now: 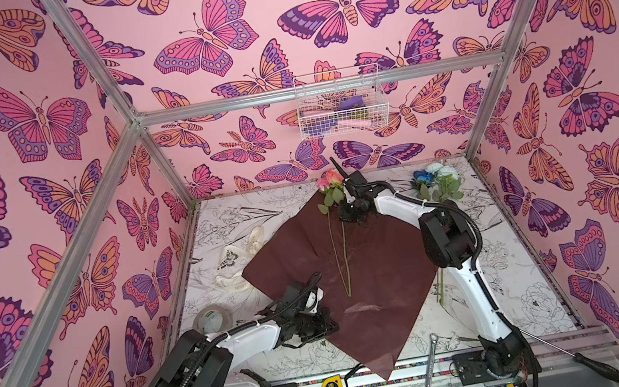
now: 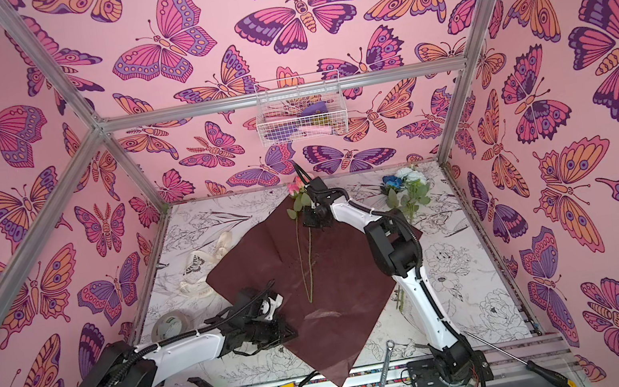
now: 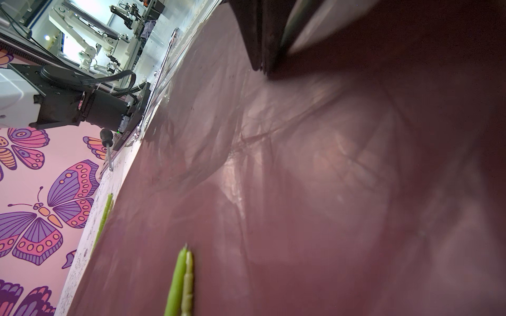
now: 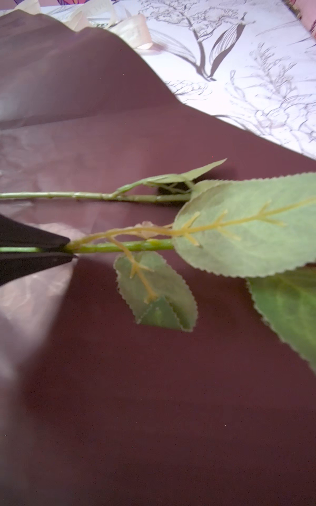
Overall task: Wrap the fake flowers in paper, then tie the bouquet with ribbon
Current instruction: 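Carry the second pink rose onto the paper beside the first rose, then reach the right gripper to the blue rose and grasp its stem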
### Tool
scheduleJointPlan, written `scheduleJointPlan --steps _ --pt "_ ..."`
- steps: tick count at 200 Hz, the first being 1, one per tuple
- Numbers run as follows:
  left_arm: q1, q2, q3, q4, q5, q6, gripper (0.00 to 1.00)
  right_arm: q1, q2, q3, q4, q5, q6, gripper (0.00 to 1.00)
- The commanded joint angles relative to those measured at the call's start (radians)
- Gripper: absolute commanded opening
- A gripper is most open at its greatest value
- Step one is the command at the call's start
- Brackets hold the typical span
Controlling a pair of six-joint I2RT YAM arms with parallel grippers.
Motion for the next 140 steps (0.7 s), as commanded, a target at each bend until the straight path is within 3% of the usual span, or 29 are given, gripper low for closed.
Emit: scheduleJointPlan --steps 1,15,47,73,104,140 --pt "-0.004 -0.009 -0.026 -0.063 -0.045 0.015 0.00 0.002 0.040 0.065 -0.048 0.017 -0.021 0.25" --pt "-0.004 -0.014 -0.026 -0.067 -0.047 0.015 0.00 0.001 0.037 0.088 -0.072 0.024 -0.038 0.35" --pt "-0.004 -0.029 -0.027 -0.075 -0.056 0.011 0.00 -0.016 -0.049 0.078 -0.138 0.063 -0.088 0.46" --pt "-0.005 -0.036 -0.030 -0.078 -0.059 0.010 0.00 -0.057 -0.186 -0.012 -0.172 0.089 -0.114 0.49" --pt "-0.004 -0.042 -0.029 -0.083 -0.068 0.013 0.00 -0.149 -0.412 -0.242 -0.168 0.142 -0.124 0.49" --pt "-0.003 -0.043 -0.026 -0.089 -0.080 0.011 0.00 -0.311 -0.612 -0.470 -0.171 0.178 -0.153 0.42"
